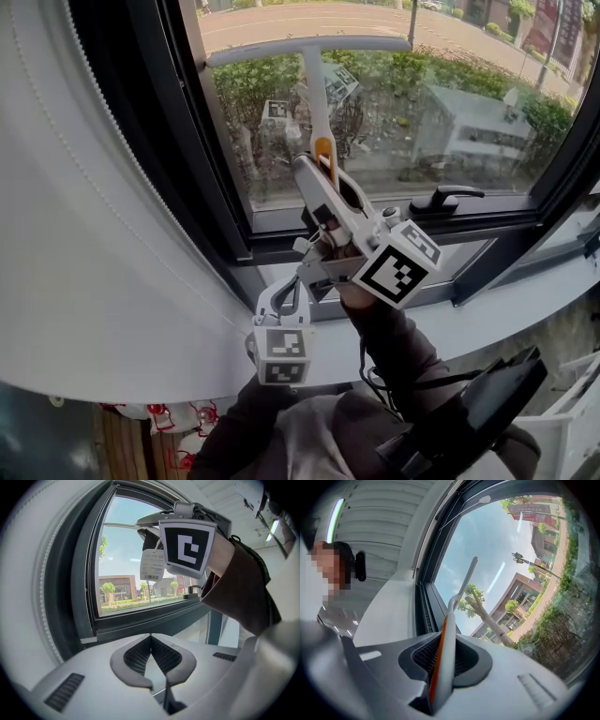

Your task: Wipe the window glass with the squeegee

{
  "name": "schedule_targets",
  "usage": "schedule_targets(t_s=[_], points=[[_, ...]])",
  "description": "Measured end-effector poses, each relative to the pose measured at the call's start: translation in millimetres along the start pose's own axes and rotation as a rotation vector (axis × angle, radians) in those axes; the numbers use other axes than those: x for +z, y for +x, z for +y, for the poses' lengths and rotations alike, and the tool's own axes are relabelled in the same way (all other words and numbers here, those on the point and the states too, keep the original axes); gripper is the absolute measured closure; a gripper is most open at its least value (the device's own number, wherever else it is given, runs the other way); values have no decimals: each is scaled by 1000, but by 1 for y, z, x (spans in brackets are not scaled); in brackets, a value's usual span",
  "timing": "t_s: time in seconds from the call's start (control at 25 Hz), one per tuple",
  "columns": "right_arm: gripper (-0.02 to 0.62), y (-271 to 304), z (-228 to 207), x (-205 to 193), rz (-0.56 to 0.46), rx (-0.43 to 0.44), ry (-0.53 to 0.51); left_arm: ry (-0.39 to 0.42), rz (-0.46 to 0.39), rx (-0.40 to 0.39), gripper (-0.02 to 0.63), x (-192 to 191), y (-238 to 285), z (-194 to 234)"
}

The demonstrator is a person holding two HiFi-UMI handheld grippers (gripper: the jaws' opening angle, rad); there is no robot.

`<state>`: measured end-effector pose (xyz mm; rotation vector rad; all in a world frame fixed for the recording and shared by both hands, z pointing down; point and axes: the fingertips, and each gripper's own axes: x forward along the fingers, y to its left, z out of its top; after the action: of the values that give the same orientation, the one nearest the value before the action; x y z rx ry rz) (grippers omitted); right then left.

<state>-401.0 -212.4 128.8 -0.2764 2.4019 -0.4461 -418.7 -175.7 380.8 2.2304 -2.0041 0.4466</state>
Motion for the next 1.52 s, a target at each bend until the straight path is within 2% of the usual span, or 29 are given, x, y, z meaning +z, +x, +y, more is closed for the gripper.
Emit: schedule_targets(t_s=[0.48,1.52], points=[[538,-3,-7,-13,48,-16,35,3,21,6,604,9,-4,1],[545,-42,-20,-67,144,-16,107,-2,39,7,604,-18,-4,-7]])
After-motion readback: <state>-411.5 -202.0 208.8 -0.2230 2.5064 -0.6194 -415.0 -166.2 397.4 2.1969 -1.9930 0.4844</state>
